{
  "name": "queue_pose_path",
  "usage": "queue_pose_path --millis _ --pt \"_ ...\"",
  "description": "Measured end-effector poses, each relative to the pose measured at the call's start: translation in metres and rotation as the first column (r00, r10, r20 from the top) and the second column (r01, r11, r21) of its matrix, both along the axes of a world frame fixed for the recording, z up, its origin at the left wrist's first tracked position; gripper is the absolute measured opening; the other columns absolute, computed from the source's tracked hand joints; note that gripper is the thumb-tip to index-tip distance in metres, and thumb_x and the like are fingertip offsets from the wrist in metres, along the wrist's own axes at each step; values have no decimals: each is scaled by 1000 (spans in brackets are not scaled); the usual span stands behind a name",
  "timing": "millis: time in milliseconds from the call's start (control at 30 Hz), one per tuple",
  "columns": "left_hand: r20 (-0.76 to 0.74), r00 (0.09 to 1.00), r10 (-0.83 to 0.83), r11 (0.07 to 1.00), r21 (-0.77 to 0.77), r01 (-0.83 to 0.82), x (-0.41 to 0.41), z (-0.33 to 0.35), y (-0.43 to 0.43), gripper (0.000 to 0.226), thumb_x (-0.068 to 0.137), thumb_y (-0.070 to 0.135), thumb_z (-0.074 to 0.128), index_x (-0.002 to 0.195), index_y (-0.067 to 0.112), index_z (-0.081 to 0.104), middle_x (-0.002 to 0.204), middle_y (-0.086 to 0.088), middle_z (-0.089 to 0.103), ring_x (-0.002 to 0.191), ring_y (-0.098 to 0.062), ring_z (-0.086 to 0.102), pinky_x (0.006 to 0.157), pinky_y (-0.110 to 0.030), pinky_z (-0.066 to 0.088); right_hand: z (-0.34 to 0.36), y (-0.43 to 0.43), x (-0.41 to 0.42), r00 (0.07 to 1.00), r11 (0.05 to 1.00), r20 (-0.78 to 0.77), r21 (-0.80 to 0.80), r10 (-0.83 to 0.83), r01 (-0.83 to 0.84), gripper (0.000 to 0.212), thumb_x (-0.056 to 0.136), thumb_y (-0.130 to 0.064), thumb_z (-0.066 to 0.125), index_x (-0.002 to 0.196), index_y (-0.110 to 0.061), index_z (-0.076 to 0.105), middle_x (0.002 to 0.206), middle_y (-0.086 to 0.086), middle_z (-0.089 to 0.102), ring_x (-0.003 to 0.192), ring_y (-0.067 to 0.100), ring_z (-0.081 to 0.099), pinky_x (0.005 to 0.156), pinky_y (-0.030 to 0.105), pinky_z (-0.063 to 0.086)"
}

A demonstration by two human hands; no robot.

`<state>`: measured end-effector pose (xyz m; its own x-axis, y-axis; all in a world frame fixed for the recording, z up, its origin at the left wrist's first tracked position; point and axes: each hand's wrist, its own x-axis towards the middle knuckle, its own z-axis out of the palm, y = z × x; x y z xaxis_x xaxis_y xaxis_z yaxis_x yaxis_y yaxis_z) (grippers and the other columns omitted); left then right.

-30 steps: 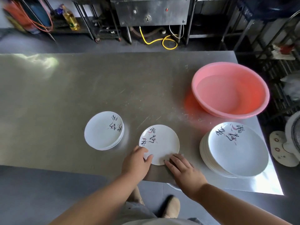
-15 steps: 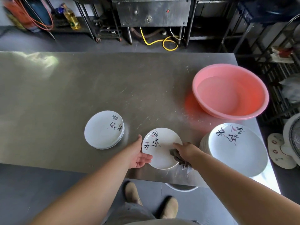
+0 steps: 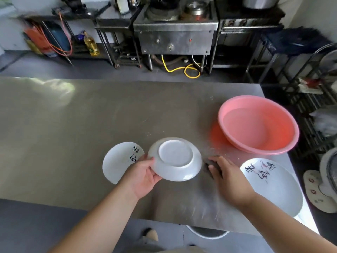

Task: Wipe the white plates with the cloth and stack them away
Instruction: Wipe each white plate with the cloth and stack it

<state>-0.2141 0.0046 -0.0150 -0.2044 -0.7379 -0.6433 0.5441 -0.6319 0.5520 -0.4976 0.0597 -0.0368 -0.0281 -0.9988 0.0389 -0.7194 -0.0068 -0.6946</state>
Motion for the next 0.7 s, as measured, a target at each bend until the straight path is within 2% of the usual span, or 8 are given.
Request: queue_pose_path --millis 100,167,200,267,333,433,567,700 --pt "-26 999 -33 994 -103 30 15 19 -9 40 105 4 48 139 18 64 131 -8 73 108 -26 76 75 -42 64 32 -7 10 981 985 141 -92 -134 148 18 106 -40 48 120 -41 59 112 -23 68 103 7 67 87 34 55" --pt "-48 994 -98 976 -201 87 22 37 -14 42 102 5 51 138 19 67 134 -10 71 111 -28 75 76 -42 63 59 -14 27 966 979 245 -159 -87 128 26 108 -39 47 132 -40 56 124 -21 65 115 8 66 93 44 57" --pt "-58 989 -137 960 -253 118 23 45 -17 43 99 6 53 139 19 66 137 -11 69 114 -29 73 78 -44 63 72 -17 40 970 971 241 -223 -25 80 29 109 -38 46 137 -40 53 130 -22 62 120 8 64 97 42 55" --pt "-75 975 -210 920 -351 171 22 65 -21 45 99 6 54 142 16 61 140 -14 67 118 -32 71 82 -46 62 97 -22 70 985 940 130 -335 117 -68 36 109 -35 48 144 -32 53 139 -18 56 129 10 58 105 37 50" --pt "-73 957 -282 873 -433 224 19 86 -24 43 100 8 57 143 14 57 142 -18 64 119 -33 69 84 -48 60 113 -31 101 974 909 -51 -352 221 -225 43 108 -30 49 149 -18 55 154 -2 50 143 23 49 116 45 42" --pt "-40 942 -332 824 -498 269 18 117 -28 44 96 13 63 140 13 56 132 -15 69 102 -26 73 78 -44 60 140 -53 126 936 899 -238 -293 260 -324 51 110 -35 44 157 -15 46 169 13 27 159 31 21 129 52 18" --pt "-35 951 -306 805 -543 239 37 141 -36 51 92 12 61 143 11 53 133 -20 68 110 -32 71 83 -51 61 173 -84 125 916 913 -367 -295 162 -280 60 110 -47 30 163 -20 32 174 12 11 162 32 5 129 54 9" --pt "-28 955 -296 788 -572 227 54 153 -40 55 90 11 61 144 10 52 138 -21 66 116 -36 70 77 -49 62 181 -89 121 929 981 -370 -188 -24 -50 66 107 -50 16 167 -22 12 175 6 -5 162 28 -9 129 52 6"
